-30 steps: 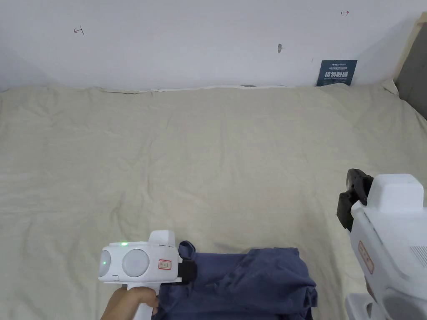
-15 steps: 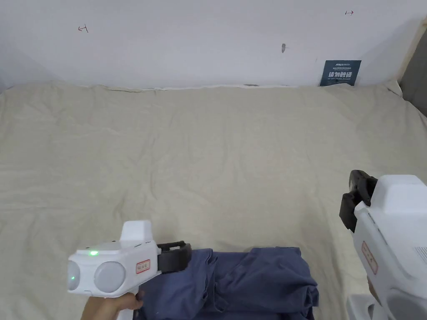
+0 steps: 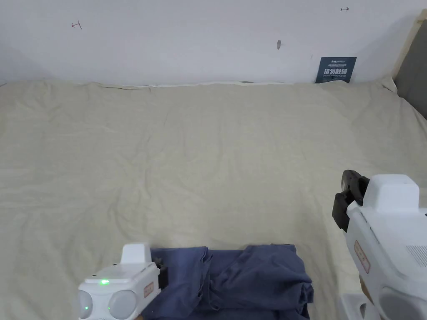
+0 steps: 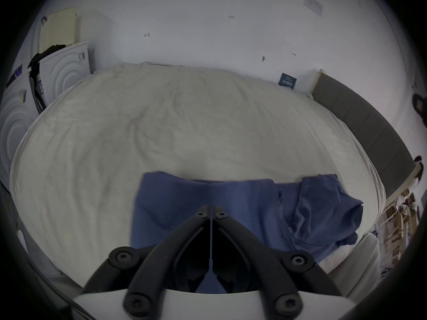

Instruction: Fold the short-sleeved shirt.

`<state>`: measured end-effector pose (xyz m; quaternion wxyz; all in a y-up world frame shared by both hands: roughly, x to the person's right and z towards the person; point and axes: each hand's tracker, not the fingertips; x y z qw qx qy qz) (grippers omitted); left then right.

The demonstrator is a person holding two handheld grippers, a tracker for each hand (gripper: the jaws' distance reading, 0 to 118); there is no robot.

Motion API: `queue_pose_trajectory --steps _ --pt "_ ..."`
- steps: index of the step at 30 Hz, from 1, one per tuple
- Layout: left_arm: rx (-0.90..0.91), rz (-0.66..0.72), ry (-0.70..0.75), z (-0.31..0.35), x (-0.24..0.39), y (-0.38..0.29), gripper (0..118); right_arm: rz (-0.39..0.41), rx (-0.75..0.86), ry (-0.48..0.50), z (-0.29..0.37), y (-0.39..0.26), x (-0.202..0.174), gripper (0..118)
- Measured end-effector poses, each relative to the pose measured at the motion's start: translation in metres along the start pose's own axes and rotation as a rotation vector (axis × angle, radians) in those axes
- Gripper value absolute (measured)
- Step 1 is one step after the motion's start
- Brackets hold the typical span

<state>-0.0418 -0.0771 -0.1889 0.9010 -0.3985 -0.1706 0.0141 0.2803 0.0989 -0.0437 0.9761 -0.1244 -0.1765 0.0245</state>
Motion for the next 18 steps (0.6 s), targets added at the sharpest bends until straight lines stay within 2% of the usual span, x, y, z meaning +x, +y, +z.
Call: queue_pose_trajectory --steps 11,13,18 --pt "-0.057 -0.131 -0.031 -0.033 0.077 -0.044 1 -0.006 -0.019 -0.041 0.003 -0.004 0.02 1" --pt "-0.025 -0.153 0.016 -0.033 0.081 -0.05 1 -0.009 -0.021 -0.048 0.004 -0.005 0.023 1" --pt "-0.066 -0.147 -0.039 -0.034 0.07 -0.038 1 -0.017 -0.027 -0.05 0.005 -0.005 0.023 1"
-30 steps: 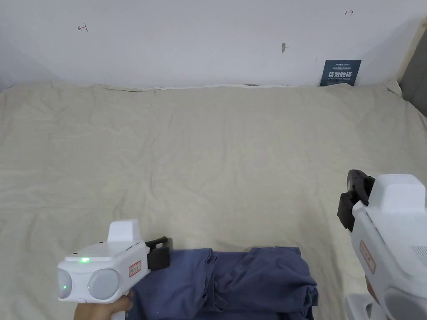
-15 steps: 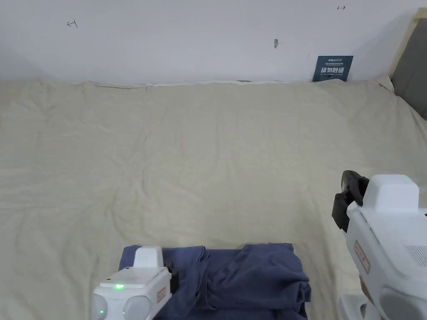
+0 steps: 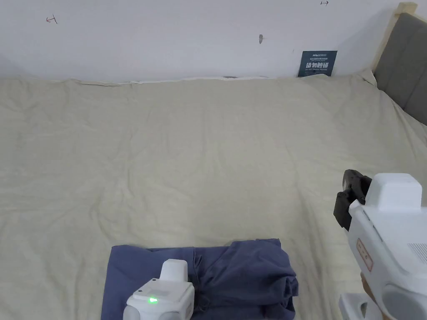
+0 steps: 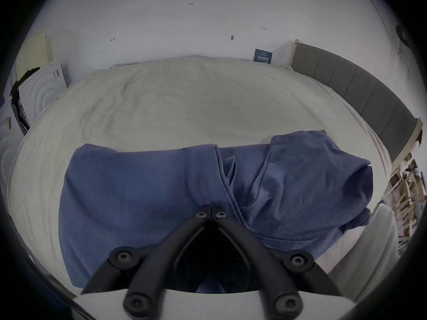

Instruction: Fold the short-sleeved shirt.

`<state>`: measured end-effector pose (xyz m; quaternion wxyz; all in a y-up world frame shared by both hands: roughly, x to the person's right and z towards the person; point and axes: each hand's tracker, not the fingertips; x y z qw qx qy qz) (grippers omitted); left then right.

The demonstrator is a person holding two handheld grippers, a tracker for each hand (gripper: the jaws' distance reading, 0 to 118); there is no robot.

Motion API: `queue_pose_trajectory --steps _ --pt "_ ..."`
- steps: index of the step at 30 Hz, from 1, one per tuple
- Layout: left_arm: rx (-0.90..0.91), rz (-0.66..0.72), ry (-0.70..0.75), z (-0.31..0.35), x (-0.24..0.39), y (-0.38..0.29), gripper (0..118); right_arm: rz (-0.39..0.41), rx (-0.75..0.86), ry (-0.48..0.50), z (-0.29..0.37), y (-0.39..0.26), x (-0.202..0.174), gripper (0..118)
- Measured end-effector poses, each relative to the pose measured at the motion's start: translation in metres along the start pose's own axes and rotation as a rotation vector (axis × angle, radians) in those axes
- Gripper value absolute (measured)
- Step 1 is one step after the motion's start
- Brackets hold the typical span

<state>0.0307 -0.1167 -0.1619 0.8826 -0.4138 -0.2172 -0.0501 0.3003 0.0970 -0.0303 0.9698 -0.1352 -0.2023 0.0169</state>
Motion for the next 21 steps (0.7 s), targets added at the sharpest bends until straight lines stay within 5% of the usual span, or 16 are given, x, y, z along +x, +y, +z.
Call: queue_pose_trajectory --steps 13,15,17,19,21 --pt "0.058 0.474 -0.311 0.069 -0.156 0.044 8 0.014 0.007 0.045 -0.001 0.005 -0.021 1" --pt "0.012 0.508 -0.309 0.062 -0.182 0.039 27 0.021 0.001 0.054 -0.003 0.005 -0.025 1" --pt "-0.032 0.514 -0.299 0.058 -0.201 0.033 81 0.027 -0.003 0.061 -0.004 0.004 -0.029 1" --pt "-0.088 0.52 -0.283 0.048 -0.214 0.025 118 0.028 -0.006 0.067 -0.005 0.004 -0.033 1" --pt "-0.107 0.514 -0.277 0.041 -0.221 0.019 118 0.035 -0.008 0.069 -0.006 0.004 -0.037 1"
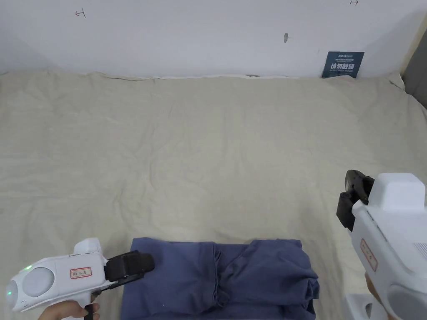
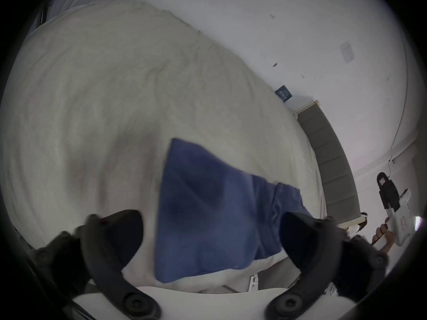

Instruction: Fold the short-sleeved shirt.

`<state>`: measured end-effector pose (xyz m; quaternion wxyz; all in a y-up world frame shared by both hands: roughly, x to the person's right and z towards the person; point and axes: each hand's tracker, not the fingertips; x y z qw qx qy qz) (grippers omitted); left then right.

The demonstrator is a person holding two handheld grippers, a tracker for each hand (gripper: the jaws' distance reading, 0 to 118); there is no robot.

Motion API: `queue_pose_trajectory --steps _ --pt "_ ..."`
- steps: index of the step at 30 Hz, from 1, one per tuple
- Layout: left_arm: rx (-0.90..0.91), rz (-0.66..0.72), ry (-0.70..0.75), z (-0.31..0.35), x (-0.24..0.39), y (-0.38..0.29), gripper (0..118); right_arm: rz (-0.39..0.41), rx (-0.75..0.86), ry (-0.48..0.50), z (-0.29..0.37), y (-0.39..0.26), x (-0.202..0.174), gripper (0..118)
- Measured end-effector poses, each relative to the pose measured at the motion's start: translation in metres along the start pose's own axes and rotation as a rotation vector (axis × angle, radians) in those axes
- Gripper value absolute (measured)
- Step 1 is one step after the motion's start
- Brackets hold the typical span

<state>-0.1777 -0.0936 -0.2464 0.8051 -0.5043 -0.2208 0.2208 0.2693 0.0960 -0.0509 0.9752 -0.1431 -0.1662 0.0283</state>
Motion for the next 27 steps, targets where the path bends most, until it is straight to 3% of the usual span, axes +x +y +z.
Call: queue_pose_trajectory --steps 2,5,6,9,12,13,14,19,23,27 --pt "0.003 -0.002 0.006 0.003 0.01 -0.009 117 0.011 -0.005 -0.001 -0.001 0.0 -0.002 1" --pt "-0.022 0.004 -0.009 -0.01 -0.007 -0.007 105 0.017 -0.016 -0.002 -0.003 -0.001 -0.002 1" --pt "-0.031 0.007 -0.02 -0.013 -0.01 -0.007 97 0.019 -0.018 -0.004 -0.004 -0.001 -0.002 1" --pt "-0.039 0.007 -0.033 -0.021 -0.006 -0.012 51 0.023 -0.026 -0.01 -0.004 -0.002 -0.001 1" --pt "-0.023 -0.014 -0.017 -0.023 -0.003 -0.019 35 0.025 -0.033 -0.017 -0.004 -0.003 0.001 1" --pt "-0.021 -0.01 -0.019 -0.027 -0.009 -0.017 20 0.025 -0.035 -0.02 -0.005 -0.003 0.001 1" --pt "-0.022 0.003 -0.02 -0.029 -0.01 -0.017 15 0.024 -0.036 -0.02 -0.005 -0.003 0.002 1" --pt "0.044 -0.101 0.027 -0.012 0.016 -0.025 11 0.027 -0.036 -0.018 -0.007 0.0 0.003 1" --pt "0.089 -0.094 0.032 0.016 0.022 -0.012 10 0.02 -0.023 -0.006 -0.009 0.004 0.002 1" --pt "0.14 -0.135 0.134 0.047 0.001 0.006 10 0.017 -0.009 0.012 -0.008 0.006 0.001 1"
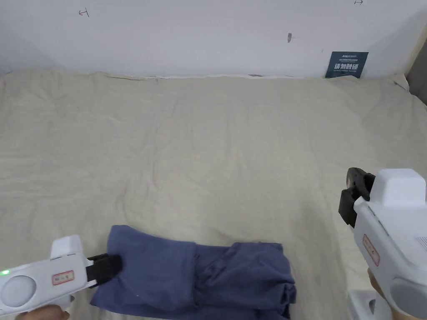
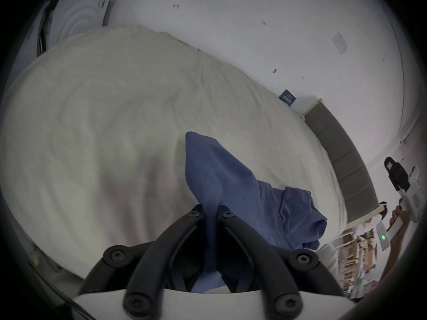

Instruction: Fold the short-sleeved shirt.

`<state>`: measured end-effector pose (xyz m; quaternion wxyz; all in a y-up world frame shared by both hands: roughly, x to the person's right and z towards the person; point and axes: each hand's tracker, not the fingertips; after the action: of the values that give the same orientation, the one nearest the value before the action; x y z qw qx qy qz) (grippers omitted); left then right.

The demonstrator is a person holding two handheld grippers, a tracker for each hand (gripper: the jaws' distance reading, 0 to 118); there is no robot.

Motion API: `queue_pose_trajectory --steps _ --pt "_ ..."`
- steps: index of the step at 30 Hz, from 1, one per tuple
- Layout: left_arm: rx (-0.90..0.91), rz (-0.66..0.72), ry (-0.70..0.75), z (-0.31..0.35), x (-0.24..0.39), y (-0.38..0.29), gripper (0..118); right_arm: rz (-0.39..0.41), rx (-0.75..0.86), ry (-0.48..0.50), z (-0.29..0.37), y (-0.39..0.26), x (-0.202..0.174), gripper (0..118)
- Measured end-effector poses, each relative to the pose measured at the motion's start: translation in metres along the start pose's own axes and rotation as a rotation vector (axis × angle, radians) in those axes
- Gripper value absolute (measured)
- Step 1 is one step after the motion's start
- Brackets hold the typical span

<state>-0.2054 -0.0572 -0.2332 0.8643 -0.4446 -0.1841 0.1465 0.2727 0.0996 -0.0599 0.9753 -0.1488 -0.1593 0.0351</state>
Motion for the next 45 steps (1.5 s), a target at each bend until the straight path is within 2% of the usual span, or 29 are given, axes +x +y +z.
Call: queue_pose_trajectory --steps 4,7,12,18,23,28,29,30,32,33,34,35,36,37,41,44,45 --pt "0.007 -0.062 0.105 0.03 0.017 0.011 10 -0.009 0.004 0.017 0.0 -0.001 -0.001 1" --pt "0.013 -0.16 0.107 0.04 0.051 0.012 10 -0.015 0.008 0.024 0.001 -0.001 -0.002 1" --pt "-0.023 -0.329 0.04 0.027 0.127 0.013 10 -0.022 0.011 0.028 0.003 -0.001 -0.003 1" --pt "-0.153 -0.5 -0.052 -0.02 0.208 -0.008 10 -0.04 0.014 0.01 0.011 -0.004 0.007 1" --pt "-0.273 -0.504 -0.064 -0.073 0.251 -0.036 10 -0.041 0.009 -0.021 0.016 -0.007 0.02 1" --pt "-0.306 -0.497 -0.05 -0.108 0.27 -0.064 10 -0.051 -0.003 -0.048 0.018 -0.01 0.032 1" --pt "-0.316 -0.487 -0.04 -0.114 0.272 -0.068 13 -0.048 -0.006 -0.052 0.018 -0.01 0.034 1" --pt "-0.309 -0.481 -0.037 -0.114 0.273 -0.071 21 -0.045 -0.008 -0.054 0.017 -0.01 0.035 1" --pt "-0.294 -0.468 -0.045 -0.114 0.273 -0.073 73 -0.043 -0.009 -0.058 0.018 -0.011 0.036 1" --pt "-0.288 -0.452 -0.068 -0.111 0.272 -0.072 87 -0.045 -0.01 -0.059 0.018 -0.011 0.036 1" --pt "-0.286 -0.434 -0.104 -0.106 0.272 -0.071 95 -0.048 -0.01 -0.059 0.018 -0.011 0.037 1" --pt "-0.279 -0.412 -0.134 -0.102 0.271 -0.068 95 -0.05 -0.011 -0.058 0.018 -0.011 0.037 1" --pt "-0.262 -0.396 -0.161 -0.097 0.27 -0.066 113 -0.052 -0.011 -0.059 0.018 -0.011 0.037 1" --pt "-0.218 -0.37 -0.185 -0.089 0.267 -0.061 118 -0.054 -0.01 -0.059 0.018 -0.011 0.036 1" --pt "-0.084 -0.302 -0.211 -0.059 0.256 -0.041 113 -0.06 -0.007 -0.053 0.019 -0.01 0.033 1" --pt "0.077 -0.267 -0.167 -0.037 0.243 -0.033 112 -0.056 -0.003 -0.049 0.02 -0.01 0.032 1" --pt "0.129 -0.267 -0.145 -0.032 0.238 -0.032 107 -0.056 -0.003 -0.047 0.02 -0.009 0.031 1"
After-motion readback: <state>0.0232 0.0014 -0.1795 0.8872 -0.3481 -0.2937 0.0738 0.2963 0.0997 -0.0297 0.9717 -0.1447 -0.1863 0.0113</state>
